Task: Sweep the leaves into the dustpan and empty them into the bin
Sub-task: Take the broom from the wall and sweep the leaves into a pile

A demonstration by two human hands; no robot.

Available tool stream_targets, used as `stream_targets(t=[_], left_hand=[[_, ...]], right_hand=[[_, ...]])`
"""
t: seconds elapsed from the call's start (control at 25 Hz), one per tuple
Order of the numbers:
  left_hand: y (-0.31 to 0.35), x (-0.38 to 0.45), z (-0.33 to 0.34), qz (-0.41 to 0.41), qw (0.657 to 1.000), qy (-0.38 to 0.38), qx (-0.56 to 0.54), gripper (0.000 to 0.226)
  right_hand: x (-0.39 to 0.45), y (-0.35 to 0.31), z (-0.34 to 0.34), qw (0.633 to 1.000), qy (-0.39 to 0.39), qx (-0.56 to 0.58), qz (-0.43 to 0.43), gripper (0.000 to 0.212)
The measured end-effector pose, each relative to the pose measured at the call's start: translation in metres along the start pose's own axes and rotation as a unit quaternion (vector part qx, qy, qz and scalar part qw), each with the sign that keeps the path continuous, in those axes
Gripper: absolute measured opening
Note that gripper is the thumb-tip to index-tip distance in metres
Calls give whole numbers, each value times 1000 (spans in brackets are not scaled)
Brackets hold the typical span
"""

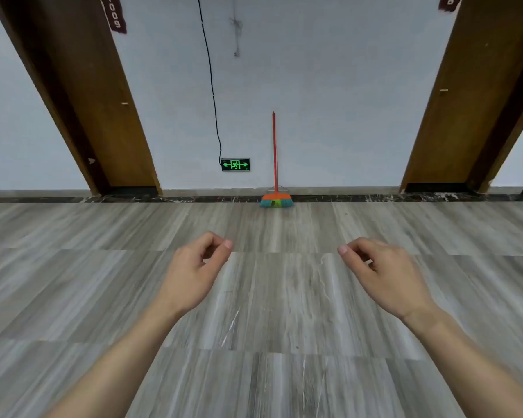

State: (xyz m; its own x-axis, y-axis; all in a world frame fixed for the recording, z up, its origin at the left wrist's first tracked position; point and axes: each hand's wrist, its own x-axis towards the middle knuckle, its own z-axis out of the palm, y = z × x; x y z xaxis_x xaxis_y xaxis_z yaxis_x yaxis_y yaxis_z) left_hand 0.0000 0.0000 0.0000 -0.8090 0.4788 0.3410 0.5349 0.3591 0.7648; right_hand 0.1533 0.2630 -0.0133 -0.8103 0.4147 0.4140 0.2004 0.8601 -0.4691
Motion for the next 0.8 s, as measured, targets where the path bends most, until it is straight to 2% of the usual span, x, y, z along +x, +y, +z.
stream_targets(t=[0.16, 0.36, 0.8], left_hand=[[-44, 63, 5, -13, 999, 8, 37, 19], [-109, 176, 9, -26, 999, 9, 17, 14], [-197, 389, 64, -19, 999, -39, 23, 10]], right_hand=[[64, 12, 43, 999, -21, -10, 24, 29], [174, 22, 104, 999, -21, -2, 34, 22], [355, 83, 195, 997, -14, 4, 76, 25]])
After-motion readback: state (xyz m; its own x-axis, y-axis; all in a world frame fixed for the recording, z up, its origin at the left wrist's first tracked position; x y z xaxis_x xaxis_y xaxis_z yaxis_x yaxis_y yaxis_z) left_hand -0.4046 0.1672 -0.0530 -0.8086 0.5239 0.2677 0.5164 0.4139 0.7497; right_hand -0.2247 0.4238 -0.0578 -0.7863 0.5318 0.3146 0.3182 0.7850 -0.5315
